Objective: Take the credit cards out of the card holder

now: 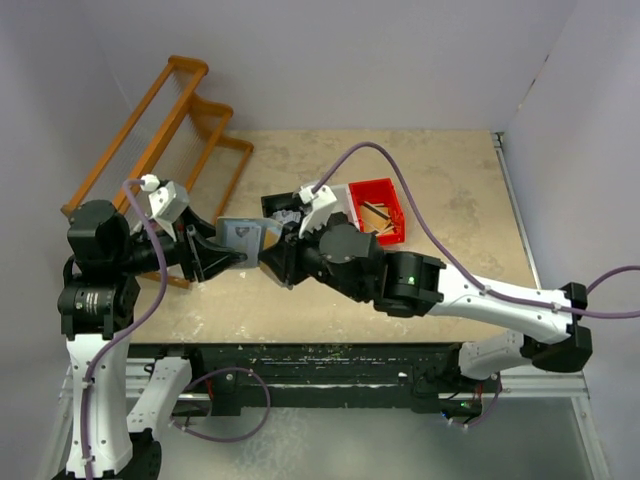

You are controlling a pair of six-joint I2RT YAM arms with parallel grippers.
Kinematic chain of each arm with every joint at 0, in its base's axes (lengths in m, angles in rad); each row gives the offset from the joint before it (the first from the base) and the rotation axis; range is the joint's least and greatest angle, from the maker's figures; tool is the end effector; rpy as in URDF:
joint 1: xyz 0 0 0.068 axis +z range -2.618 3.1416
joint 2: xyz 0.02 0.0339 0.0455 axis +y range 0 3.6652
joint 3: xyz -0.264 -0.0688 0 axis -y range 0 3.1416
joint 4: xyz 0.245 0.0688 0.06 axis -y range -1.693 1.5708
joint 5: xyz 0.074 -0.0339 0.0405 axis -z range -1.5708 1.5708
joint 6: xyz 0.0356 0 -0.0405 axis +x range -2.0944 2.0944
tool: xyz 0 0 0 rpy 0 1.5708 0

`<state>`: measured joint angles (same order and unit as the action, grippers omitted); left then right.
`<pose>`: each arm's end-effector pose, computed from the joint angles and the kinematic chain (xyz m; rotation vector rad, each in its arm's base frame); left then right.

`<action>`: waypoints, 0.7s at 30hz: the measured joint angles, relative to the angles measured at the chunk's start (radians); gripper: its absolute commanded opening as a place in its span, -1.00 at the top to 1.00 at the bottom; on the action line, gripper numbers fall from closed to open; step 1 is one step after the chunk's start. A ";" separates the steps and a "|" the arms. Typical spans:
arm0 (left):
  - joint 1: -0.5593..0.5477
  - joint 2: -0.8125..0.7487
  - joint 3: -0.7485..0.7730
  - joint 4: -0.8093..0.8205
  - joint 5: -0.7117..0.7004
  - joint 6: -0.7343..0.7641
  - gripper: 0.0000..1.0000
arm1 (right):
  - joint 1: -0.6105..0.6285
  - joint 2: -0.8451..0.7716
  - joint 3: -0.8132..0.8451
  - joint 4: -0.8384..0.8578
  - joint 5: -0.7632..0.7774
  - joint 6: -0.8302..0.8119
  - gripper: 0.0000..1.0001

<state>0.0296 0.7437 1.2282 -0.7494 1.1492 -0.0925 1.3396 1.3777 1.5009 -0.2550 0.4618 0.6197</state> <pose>0.1010 -0.0295 0.4363 0.6999 1.6610 -1.0841 0.0865 0.2982 0.4483 -0.2823 1.7853 1.0560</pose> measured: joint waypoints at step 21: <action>0.001 0.022 -0.084 0.382 0.287 -0.564 1.00 | -0.068 -0.251 -0.337 0.338 -0.377 -0.058 0.39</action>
<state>0.0303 0.7658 1.1442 -0.3676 1.4364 -0.6563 1.2716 1.1267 1.1641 0.0826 0.0845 0.5613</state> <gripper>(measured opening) 0.153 0.193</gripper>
